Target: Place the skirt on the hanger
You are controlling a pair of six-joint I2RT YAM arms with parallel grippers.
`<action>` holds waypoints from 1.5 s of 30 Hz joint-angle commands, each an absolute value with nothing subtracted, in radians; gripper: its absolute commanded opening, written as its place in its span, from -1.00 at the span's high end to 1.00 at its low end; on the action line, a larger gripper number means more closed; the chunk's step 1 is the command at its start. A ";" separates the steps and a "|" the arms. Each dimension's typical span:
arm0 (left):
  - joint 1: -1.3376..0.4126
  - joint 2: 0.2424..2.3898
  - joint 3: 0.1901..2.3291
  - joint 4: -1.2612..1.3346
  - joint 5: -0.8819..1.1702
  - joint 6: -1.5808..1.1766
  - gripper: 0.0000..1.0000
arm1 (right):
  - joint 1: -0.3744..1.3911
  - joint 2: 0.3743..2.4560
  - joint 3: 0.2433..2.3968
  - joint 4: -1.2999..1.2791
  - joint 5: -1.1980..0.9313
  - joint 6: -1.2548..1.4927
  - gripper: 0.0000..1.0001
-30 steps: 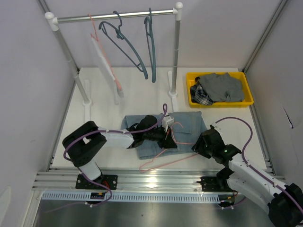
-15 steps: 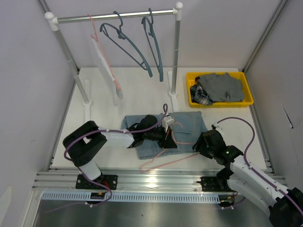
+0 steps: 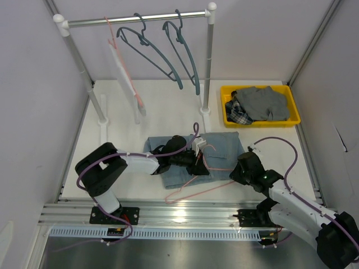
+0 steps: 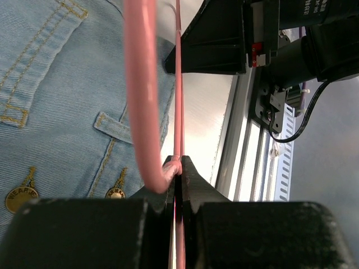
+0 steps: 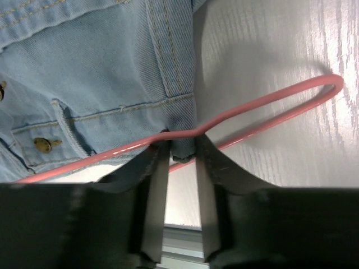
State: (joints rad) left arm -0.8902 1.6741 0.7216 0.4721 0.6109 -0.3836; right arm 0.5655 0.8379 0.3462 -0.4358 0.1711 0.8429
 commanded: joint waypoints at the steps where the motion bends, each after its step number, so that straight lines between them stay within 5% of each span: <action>1: -0.887 1.695 0.752 0.486 0.669 -0.342 1.00 | 0.565 0.815 0.397 -0.441 0.202 0.845 0.52; 3: -0.884 1.697 0.753 0.479 0.666 -0.325 1.00 | 0.554 0.801 0.458 -0.488 0.207 0.830 0.71; 10: -0.845 1.692 0.762 0.440 0.649 -0.264 1.00 | 0.476 0.811 0.607 -0.639 0.155 0.772 0.81; 20: -0.827 1.687 0.756 0.416 0.629 -0.212 1.00 | 0.318 0.795 0.724 -0.692 -0.032 0.719 0.81; 45: -0.888 1.770 0.931 0.238 0.431 -0.193 1.00 | 0.333 0.850 0.721 -0.646 -0.098 0.749 0.79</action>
State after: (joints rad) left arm -0.8749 1.7424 0.8749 0.3424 0.4946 -0.2607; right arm 0.3225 0.8715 0.7162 -0.7216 -0.0959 0.7334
